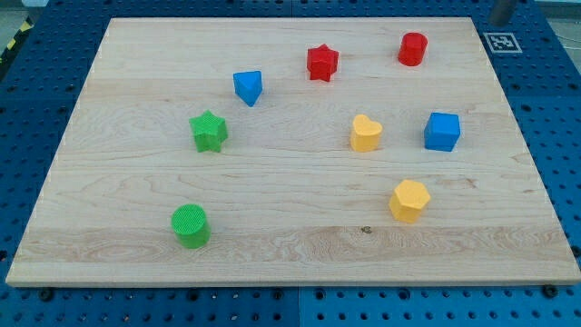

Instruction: Point your arm at the right of the cube

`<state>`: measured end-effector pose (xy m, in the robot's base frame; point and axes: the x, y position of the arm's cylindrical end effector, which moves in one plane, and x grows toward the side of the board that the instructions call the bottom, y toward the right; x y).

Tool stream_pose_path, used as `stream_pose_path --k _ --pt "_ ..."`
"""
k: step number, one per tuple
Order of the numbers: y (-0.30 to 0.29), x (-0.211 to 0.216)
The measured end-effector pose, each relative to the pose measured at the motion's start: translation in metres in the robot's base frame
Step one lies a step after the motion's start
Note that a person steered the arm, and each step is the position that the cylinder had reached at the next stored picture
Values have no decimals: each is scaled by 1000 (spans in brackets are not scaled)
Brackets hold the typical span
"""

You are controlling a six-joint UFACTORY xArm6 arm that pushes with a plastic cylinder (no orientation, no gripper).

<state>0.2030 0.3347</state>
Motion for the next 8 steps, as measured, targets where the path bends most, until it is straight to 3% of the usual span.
stream_pose_path --k 4,6,8 --pt "0 -7" --pt "8 41" --pt "8 50"
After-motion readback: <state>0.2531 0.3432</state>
